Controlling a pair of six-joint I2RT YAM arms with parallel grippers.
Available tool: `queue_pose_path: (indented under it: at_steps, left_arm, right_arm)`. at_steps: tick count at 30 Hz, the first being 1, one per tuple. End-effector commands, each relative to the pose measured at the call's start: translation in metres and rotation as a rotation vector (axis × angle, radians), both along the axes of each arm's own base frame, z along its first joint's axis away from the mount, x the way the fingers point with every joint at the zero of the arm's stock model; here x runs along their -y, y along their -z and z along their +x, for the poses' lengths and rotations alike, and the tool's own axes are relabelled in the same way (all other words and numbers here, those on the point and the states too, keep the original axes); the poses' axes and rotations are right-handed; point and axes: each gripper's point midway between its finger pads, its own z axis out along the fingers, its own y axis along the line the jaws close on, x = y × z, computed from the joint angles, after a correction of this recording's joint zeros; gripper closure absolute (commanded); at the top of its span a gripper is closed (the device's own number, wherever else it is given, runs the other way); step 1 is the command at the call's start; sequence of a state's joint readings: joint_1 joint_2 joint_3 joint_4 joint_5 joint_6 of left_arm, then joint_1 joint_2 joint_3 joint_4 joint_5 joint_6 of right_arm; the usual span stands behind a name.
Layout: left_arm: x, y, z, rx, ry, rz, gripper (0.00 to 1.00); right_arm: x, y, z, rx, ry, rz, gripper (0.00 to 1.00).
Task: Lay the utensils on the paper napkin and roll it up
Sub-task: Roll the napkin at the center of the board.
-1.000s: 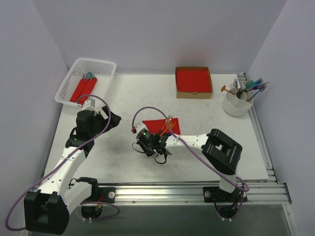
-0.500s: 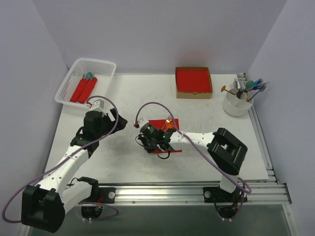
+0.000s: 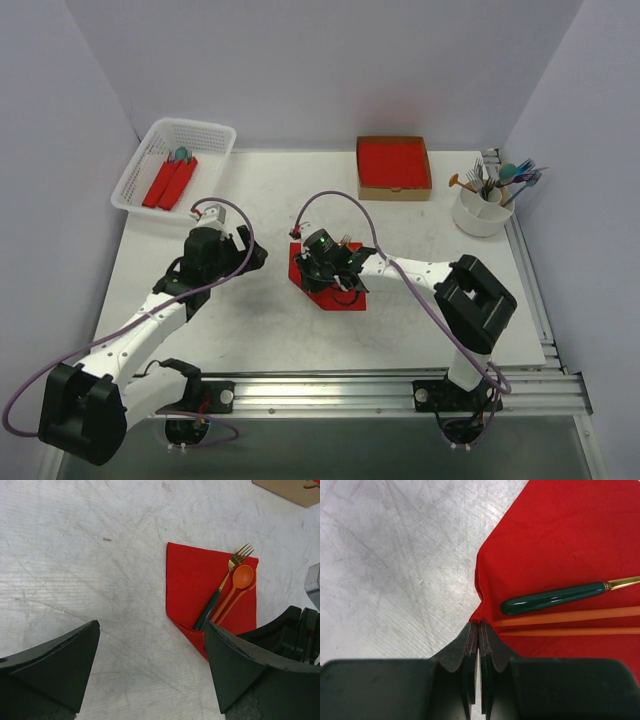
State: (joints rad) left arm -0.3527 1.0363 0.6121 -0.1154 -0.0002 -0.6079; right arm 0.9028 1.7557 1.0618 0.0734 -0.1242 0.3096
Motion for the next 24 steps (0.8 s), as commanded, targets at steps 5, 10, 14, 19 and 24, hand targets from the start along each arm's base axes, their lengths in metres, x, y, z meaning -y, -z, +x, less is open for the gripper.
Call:
queue_pose_path:
  at_steps: [5, 10, 14, 19, 24]
  left_arm:
    - [0.011, 0.004, 0.001, 0.022, 0.028, 0.028, 0.06]
    - [0.02, 0.005, -0.003, 0.029, 0.054, 0.035, 0.06]
    - [0.035, 0.007, -0.007, 0.034, 0.108, 0.061, 0.06]
    - [0.045, 0.013, -0.012, 0.029, 0.137, 0.108, 0.06]
    - [0.055, 0.016, -0.016, 0.037, 0.166, 0.125, 0.06]
  right_arm:
    - [0.005, -0.013, 0.01, 0.001, 0.007, 0.062, 0.96]
    - [0.011, -0.01, 0.013, -0.003, 0.018, 0.06, 0.96]
    - [0.017, -0.004, 0.016, -0.012, 0.032, 0.055, 0.94]
    - [0.023, 0.001, 0.017, -0.013, 0.05, 0.055, 0.94]
    - [0.028, 0.004, 0.02, -0.012, 0.062, 0.056, 0.93]
